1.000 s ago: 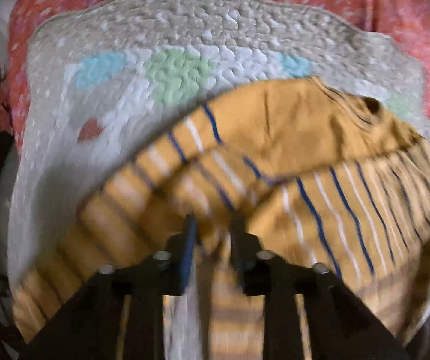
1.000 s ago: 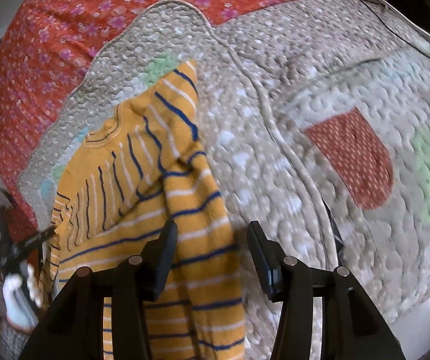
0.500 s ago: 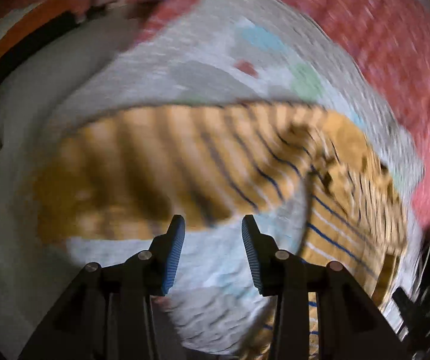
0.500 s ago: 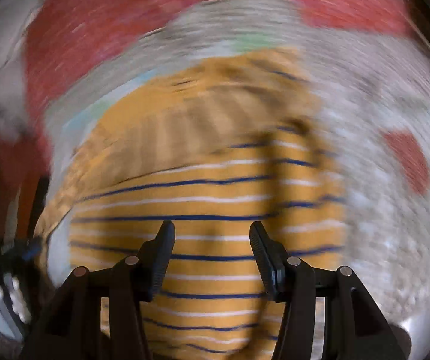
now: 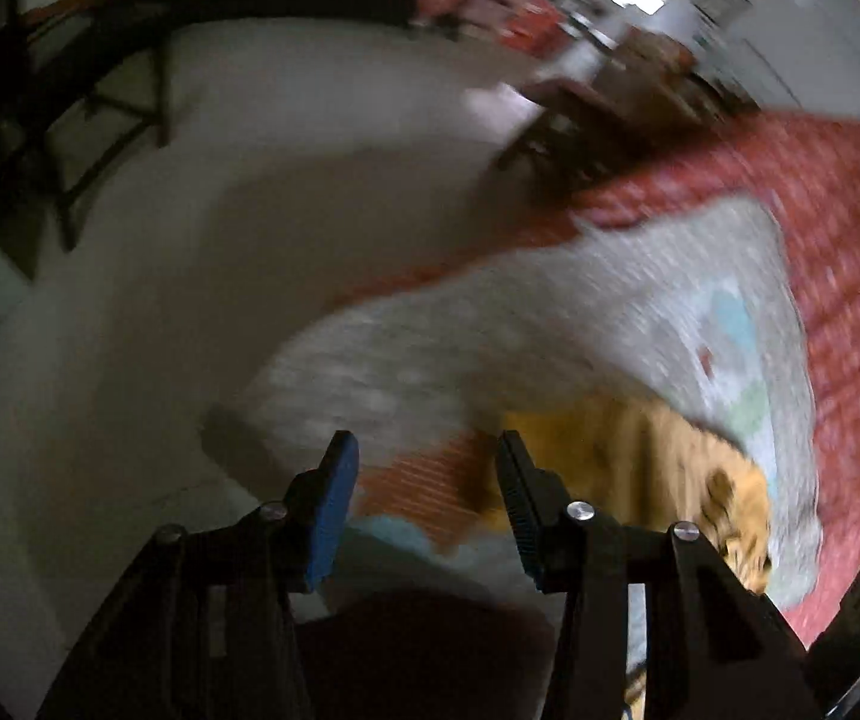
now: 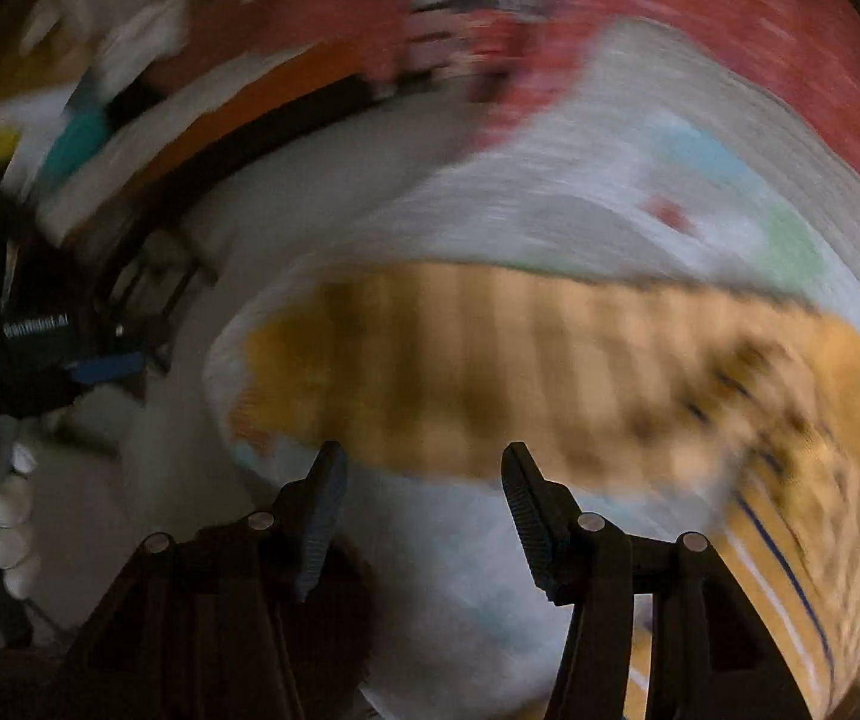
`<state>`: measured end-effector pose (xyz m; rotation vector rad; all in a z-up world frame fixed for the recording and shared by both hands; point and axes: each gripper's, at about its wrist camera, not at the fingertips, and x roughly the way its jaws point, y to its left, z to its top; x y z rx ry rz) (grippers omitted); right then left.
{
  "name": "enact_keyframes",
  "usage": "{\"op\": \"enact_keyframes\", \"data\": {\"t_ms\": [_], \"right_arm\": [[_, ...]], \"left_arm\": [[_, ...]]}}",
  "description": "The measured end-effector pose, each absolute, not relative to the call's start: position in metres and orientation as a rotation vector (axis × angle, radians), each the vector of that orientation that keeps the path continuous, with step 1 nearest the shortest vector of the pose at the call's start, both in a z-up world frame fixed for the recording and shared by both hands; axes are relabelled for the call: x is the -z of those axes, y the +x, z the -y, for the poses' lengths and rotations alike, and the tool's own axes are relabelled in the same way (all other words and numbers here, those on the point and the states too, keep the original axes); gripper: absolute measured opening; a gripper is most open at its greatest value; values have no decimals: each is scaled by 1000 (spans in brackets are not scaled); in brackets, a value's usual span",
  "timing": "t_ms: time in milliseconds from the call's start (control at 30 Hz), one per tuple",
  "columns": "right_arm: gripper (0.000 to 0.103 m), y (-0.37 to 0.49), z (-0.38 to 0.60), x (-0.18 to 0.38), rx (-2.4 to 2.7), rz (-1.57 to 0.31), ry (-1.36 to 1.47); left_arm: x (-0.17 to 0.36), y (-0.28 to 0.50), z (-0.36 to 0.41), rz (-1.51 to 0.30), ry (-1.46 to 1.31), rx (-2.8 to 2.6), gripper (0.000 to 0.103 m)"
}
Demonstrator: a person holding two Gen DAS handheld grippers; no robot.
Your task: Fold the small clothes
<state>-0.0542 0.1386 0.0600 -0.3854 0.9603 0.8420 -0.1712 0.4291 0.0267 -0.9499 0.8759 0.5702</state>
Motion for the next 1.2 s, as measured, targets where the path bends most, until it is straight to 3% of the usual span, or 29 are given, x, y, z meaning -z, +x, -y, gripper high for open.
{"op": "enact_keyframes", "data": {"t_ms": [100,300,333,400,433,467,633,800,1000,1200], "right_arm": [[64,-84,-204,-38,-927,-905,-581],[67,-108,-271,15,-843,-802,-888],[63,-109,-273,19,-828,-776,-918],[22,-112,-265,14,-796,-726,-915],[8,-106,-259,6,-807,-744,-864],[5,-97,-251,-4,-814,-775,-790],[4,-43,-169,-74,-729,-833,-394],[4,26,-16,-112,-472,-854,-87],[5,63,183,-98,-94,-893,161],[5,65,282,-63,57,-956,261]], "left_arm": [[-15,-198,-453,-866,-1015,-621,46],[0,-216,-470,-882,-1064,-662,47],[0,-215,-470,-884,-1067,-659,47],[-3,-212,-468,-884,-1052,-642,47],[-6,-208,-465,-883,-1038,-632,47],[-10,-203,-461,-881,-1019,-618,47],[-32,-168,-428,-883,-935,-494,49],[-53,-106,-362,-940,-796,-288,57],[-54,-17,-254,-1065,-614,-29,60],[-26,63,-165,-1182,-505,158,60]]}}
